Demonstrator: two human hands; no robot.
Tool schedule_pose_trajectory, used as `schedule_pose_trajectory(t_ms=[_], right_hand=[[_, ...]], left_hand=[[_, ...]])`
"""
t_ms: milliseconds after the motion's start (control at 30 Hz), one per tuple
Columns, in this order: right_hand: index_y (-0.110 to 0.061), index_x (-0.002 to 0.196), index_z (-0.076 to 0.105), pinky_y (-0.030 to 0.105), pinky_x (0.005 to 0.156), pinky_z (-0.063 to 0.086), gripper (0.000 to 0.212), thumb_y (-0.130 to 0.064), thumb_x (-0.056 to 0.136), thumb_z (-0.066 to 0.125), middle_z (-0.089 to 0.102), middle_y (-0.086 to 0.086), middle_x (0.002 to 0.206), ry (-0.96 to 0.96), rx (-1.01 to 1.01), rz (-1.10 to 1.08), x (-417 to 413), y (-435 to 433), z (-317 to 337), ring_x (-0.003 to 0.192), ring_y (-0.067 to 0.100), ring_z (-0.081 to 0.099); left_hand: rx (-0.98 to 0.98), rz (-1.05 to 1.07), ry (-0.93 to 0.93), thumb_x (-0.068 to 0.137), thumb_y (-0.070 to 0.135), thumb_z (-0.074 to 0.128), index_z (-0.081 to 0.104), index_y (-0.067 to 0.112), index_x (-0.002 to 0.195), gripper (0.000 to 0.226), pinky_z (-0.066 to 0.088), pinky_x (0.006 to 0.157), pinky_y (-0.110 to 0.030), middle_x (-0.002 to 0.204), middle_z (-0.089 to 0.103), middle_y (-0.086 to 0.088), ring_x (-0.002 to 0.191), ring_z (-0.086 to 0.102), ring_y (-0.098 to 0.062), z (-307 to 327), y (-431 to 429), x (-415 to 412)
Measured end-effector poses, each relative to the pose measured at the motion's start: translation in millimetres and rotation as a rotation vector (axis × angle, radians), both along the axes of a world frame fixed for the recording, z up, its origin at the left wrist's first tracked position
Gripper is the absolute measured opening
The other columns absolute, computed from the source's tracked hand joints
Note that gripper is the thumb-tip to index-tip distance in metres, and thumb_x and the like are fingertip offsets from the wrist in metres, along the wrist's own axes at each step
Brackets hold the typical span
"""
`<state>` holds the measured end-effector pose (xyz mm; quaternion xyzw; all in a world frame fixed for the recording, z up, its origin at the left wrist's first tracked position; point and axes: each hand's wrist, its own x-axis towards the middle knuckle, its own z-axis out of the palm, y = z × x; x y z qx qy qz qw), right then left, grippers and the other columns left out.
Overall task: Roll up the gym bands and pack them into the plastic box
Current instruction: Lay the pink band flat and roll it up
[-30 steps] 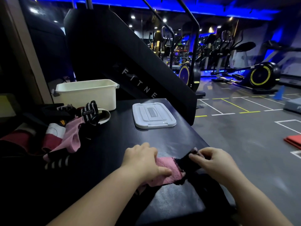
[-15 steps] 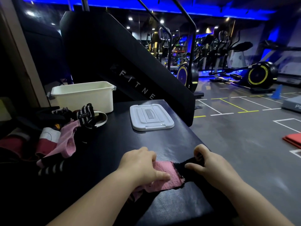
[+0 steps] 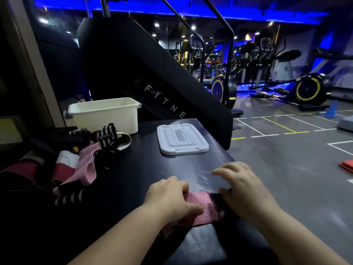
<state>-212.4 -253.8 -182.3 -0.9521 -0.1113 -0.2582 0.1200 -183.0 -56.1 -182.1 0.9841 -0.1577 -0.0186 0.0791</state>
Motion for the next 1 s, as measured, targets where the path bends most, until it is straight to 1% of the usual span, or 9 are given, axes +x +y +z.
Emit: schedule_pose_trajectory(t_ms=[67, 167, 300, 467, 600, 700, 800, 867, 1000], right_hand=[[-0.027, 0.114, 0.068, 0.025, 0.091, 0.045, 0.035, -0.022, 0.08, 0.073, 0.065, -0.006, 0.111, 0.102, 0.101, 0.1, -1, 22, -2, 0.106, 0.018, 0.059], [-0.03, 0.13, 0.055, 0.021, 0.098, 0.036, 0.04, -0.045, 0.092, 0.057, 0.057, -0.007, 0.123, 0.271, 0.148, 0.087, 5, 34, -22, 0.119, 0.011, 0.049], [-0.031, 0.124, 0.061, 0.024, 0.1, 0.034, 0.049, -0.061, 0.085, 0.06, 0.051, -0.004, 0.117, 0.383, 0.136, 0.041, 8, 33, -32, 0.118, 0.016, 0.045], [-0.035, 0.117, 0.062, 0.024, 0.1, 0.03, 0.036, -0.055, 0.087, 0.058, 0.046, -0.003, 0.113, 0.442, 0.088, -0.002, 11, 36, -25, 0.118, 0.019, 0.039], [-0.031, 0.101, 0.056, 0.036, 0.101, 0.037, 0.026, -0.052, 0.086, 0.057, 0.04, -0.007, 0.103, 0.489, 0.076, -0.062, 13, 48, -18, 0.12, 0.019, 0.037], [-0.03, 0.1, 0.048, 0.04, 0.093, 0.039, 0.056, -0.078, 0.071, 0.055, 0.046, -0.008, 0.108, 0.505, 0.049, -0.09, 15, 61, -14, 0.115, 0.017, 0.037], [-0.034, 0.11, 0.05, 0.038, 0.091, 0.035, 0.064, -0.082, 0.067, 0.056, 0.047, -0.008, 0.112, 0.496, 0.013, -0.077, 17, 68, -16, 0.118, 0.018, 0.037], [-0.035, 0.101, 0.055, 0.035, 0.088, 0.036, 0.054, -0.078, 0.068, 0.06, 0.048, -0.009, 0.103, 0.46, 0.046, -0.038, 18, 66, -19, 0.112, 0.017, 0.041], [-0.03, 0.073, 0.05, 0.033, 0.073, 0.043, 0.044, -0.067, 0.066, 0.074, 0.054, -0.009, 0.077, 0.408, 0.225, 0.042, 19, 61, -21, 0.082, 0.014, 0.053]], left_hand=[[-0.026, -0.001, -0.015, 0.07, 0.08, 0.057, 0.052, 0.035, 0.099, 0.054, 0.036, 0.08, -0.031, 0.107, 0.051, 0.009, 0.109, 0.051, -0.018, 1, 1, -2], [-0.096, 0.011, -0.046, 0.079, 0.07, 0.055, 0.044, 0.031, 0.117, 0.056, 0.038, 0.093, -0.033, 0.124, 0.05, 0.008, 0.12, 0.047, -0.019, -1, 5, -6], [-0.183, 0.092, -0.003, 0.077, 0.061, 0.061, 0.033, 0.024, 0.13, 0.071, 0.034, 0.103, -0.035, 0.136, 0.039, 0.004, 0.129, 0.037, -0.021, 1, 22, -9], [-0.293, 0.203, 0.046, 0.076, 0.058, 0.063, 0.035, 0.018, 0.128, 0.071, 0.034, 0.106, -0.034, 0.135, 0.038, -0.002, 0.129, 0.034, -0.023, 1, 43, -12], [-0.342, 0.254, 0.06, 0.082, 0.062, 0.056, 0.037, 0.016, 0.13, 0.07, 0.033, 0.105, -0.036, 0.135, 0.039, -0.005, 0.129, 0.037, -0.026, -1, 53, -15], [-0.449, 0.238, 0.102, 0.091, 0.058, 0.047, 0.044, 0.018, 0.126, 0.053, 0.034, 0.107, -0.037, 0.13, 0.043, -0.008, 0.126, 0.041, -0.028, -3, 57, -14], [-0.702, 0.208, 0.13, 0.1, 0.043, 0.039, 0.055, 0.026, 0.128, 0.036, 0.028, 0.108, -0.025, 0.128, 0.044, -0.009, 0.127, 0.044, -0.026, -7, 64, -11], [-0.781, 0.211, 0.119, 0.102, 0.037, 0.038, 0.057, 0.028, 0.131, 0.035, 0.028, 0.105, -0.019, 0.129, 0.046, -0.008, 0.126, 0.046, -0.022, -10, 71, -9], [-0.732, 0.277, 0.114, 0.096, 0.048, 0.048, 0.056, 0.017, 0.121, 0.041, 0.044, 0.099, -0.032, 0.121, 0.056, -0.003, 0.113, 0.055, -0.02, -10, 79, -3]])
